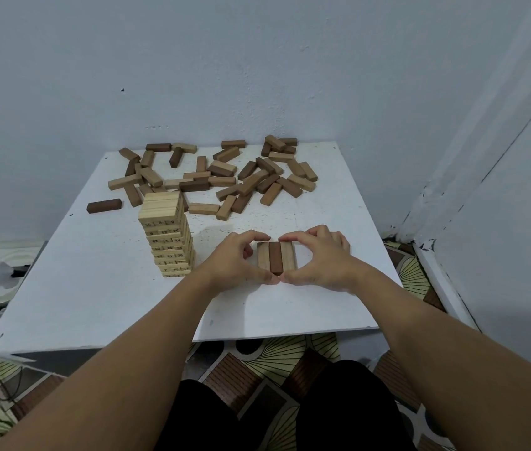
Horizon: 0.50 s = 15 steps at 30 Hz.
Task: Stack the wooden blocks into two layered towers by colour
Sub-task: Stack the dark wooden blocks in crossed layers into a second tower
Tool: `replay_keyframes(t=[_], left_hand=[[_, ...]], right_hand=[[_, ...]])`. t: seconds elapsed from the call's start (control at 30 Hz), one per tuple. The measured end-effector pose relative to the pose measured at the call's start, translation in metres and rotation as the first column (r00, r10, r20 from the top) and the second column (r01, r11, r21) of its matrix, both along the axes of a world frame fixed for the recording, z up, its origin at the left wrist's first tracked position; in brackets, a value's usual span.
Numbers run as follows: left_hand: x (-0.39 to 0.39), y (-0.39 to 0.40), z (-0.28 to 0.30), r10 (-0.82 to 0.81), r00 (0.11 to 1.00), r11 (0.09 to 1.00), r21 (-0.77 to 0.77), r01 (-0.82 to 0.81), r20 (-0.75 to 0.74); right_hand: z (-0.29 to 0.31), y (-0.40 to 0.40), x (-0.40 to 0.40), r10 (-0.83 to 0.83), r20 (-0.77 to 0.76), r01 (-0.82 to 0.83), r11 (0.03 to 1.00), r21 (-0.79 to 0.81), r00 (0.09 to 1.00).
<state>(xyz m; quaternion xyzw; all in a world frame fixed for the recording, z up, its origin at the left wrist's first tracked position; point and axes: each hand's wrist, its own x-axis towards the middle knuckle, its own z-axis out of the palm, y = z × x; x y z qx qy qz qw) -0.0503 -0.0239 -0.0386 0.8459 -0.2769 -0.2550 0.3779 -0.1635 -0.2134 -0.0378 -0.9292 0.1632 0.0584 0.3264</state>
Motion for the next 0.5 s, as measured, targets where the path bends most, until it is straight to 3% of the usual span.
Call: replay_keyframes(t=[0.17, 0.3, 0.4, 0.5], left_hand=[[-0.002, 0.001, 0.004, 0.012, 0.999, 1.0, 0.005, -0.012, -0.038], [0.003, 0.003, 0.009, 0.03, 0.984, 0.998, -0.044, -0.038, -0.174], [0.009, 0.0, 0.014, 0.143, 0.95, 0.975, -0.123, -0.183, -0.279], [0.01, -0.01, 0.015, 0.244, 0.952, 0.945, -0.176, -0.277, -0.186]], right_hand=[[0.002, 0.0, -0.001, -0.006, -0.019, 0.006, 1.0, 0.003, 1.0], [0.003, -0.003, -0.001, 0.002, -0.038, -0.001, 1.0, 0.024, 0.999], [0.004, -0.013, 0.002, -0.048, -0.044, 0.057, 0.966, 0.254, 0.998], [0.006, -0.022, 0.009, -0.206, -0.018, 0.186, 0.835, 0.518, 0.978]])
